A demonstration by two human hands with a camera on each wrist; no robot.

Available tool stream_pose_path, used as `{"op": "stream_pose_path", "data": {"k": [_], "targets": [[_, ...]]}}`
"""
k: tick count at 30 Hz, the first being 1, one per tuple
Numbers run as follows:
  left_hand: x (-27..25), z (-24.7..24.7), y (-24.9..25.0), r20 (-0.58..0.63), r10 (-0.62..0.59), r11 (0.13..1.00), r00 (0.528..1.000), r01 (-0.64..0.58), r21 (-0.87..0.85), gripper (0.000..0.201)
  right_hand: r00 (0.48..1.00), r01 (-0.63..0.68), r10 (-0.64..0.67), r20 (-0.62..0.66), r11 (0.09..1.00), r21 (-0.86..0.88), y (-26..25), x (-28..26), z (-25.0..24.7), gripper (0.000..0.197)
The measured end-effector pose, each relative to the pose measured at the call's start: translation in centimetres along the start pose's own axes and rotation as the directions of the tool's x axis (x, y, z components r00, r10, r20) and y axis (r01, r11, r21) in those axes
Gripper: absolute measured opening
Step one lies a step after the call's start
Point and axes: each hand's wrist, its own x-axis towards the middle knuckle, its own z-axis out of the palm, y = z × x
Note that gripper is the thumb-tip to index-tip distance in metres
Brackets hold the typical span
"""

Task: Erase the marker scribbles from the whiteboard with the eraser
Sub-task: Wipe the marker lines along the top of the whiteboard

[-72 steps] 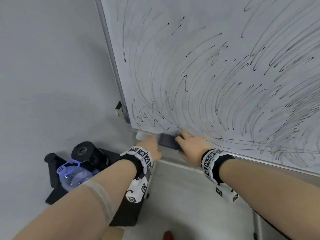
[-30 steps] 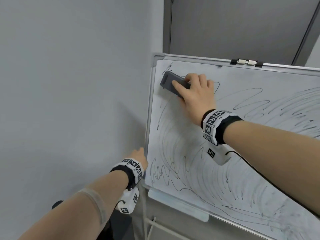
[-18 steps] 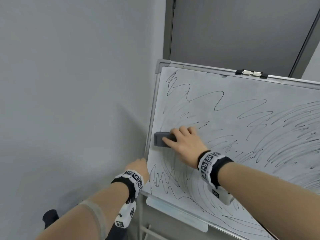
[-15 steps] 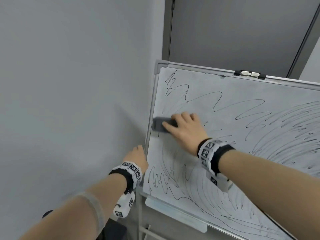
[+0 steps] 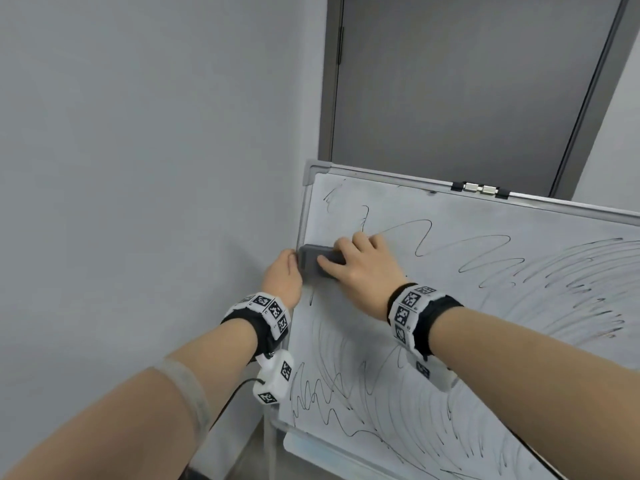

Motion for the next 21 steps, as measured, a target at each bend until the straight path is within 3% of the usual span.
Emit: {"op": "stream_pose_path", "data": {"k": [4, 9, 11, 13, 14, 16, 19, 21], "targets": [[0.6, -0.3, 0.0, 0.019, -0.002, 1.0, 1.0, 0.002, 0.022, 0.033, 0.999, -0.031, 0.03, -0.037, 0.999, -0.038, 1.8, 1.2, -1.4, 0.055], [0.9, -0.7, 0.4, 0.048, -0.012, 0.995, 0.999, 0.007, 0.101, 0.025, 0.916, -0.359, 0.349, -0.196, 0.933, -0.016, 6.0, 4.1, -4.2, 0.052], [0.4, -0.6, 0.3, 0.03, 0.004, 0.985, 1.0, -0.009, 0.173, 0.023, 0.941, -0.292, 0.284, -0.186, 0.956, -0.015, 5.6, 3.8, -4.0, 0.053], [0.1, -0.5, 0.2, 0.019, 0.025, 0.978, 0.999, -0.029, 0.209, 0.024, 0.995, -0.06, 0.059, -0.079, 0.998, -0.021, 3.9, 2.8, -2.7, 0.055], [0.0, -0.5, 0.2, 0.025, 0.027, 0.977, 0.999, -0.032, 0.209, 0.026, 0.999, 0.039, -0.04, -0.008, 0.999, -0.024, 2.9, 2.1, -2.2, 0.055], [-0.2, -0.6, 0.3, 0.047, 0.021, 0.978, 0.999, -0.03, 0.204, 0.028, 0.995, 0.085, -0.083, 0.047, 0.995, -0.055, 2.1, 1.8, -1.7, 0.056], [-0.5, -0.9, 0.5, 0.084, 0.017, 0.968, 0.996, -0.037, 0.248, 0.026, 0.994, -0.1, 0.094, -0.062, 0.99, -0.102, 3.6, 3.4, -2.9, 0.061], [-0.8, -1.2, 0.5, 0.111, 0.016, 0.96, 0.994, -0.046, 0.277, 0.029, 0.96, -0.257, 0.244, -0.137, 0.962, -0.089, 5.1, 4.5, -4.0, 0.062]]}}
